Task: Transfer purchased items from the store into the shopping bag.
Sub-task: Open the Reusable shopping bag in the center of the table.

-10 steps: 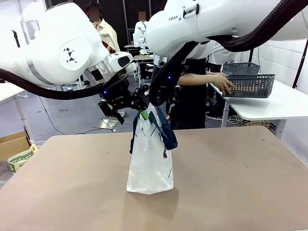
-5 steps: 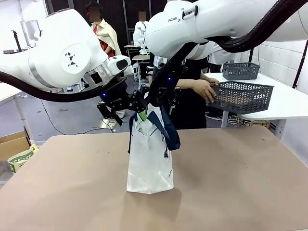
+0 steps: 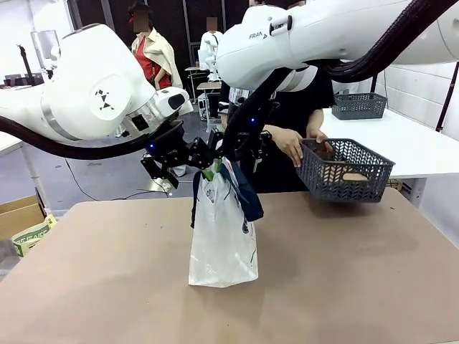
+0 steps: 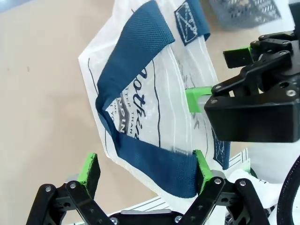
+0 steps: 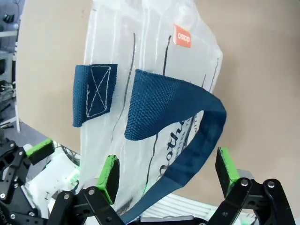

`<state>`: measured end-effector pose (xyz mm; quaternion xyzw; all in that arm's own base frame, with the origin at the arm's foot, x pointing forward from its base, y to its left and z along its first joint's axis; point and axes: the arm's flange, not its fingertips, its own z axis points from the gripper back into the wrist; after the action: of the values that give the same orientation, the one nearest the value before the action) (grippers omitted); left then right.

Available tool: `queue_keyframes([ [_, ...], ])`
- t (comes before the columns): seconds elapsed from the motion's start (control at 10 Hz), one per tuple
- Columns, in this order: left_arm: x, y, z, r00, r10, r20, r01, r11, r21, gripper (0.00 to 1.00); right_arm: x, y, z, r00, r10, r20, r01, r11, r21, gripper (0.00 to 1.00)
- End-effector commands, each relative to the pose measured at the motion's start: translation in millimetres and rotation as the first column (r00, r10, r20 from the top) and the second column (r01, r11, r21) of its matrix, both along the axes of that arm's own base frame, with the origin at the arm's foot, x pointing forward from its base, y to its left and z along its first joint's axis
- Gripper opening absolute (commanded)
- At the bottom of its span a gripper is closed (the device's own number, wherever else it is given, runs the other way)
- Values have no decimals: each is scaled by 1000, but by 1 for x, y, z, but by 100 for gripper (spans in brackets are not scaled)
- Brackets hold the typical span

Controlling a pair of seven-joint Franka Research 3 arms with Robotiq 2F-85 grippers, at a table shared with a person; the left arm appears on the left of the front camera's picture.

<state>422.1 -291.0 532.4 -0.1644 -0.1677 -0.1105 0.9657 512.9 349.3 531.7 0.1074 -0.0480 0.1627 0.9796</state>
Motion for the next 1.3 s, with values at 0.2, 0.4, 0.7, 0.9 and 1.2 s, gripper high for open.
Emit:
queue_keyframes([
  [0.2,-8,9,-9,997,-48,55,47,999,24,100,1,1,-6,993,81,82,-81,997,-11,100],
  [0.4,-2,2,-14,998,-49,49,48,999,21,60,-1,6,-13,991,132,39,-132,991,-1,60],
  [0.7,4,-2,-16,998,-48,43,47,999,11,1,-4,4,-26,991,134,8,-134,991,-10,1],
  [0.9,3,0,-16,998,-47,46,46,999,7,0,-5,-6,-27,994,108,11,-108,994,-8,0],
  [1.2,3,17,-23,998,-26,48,25,999,20,0,-8,-25,-25,995,96,19,-96,995,-16,0],
])
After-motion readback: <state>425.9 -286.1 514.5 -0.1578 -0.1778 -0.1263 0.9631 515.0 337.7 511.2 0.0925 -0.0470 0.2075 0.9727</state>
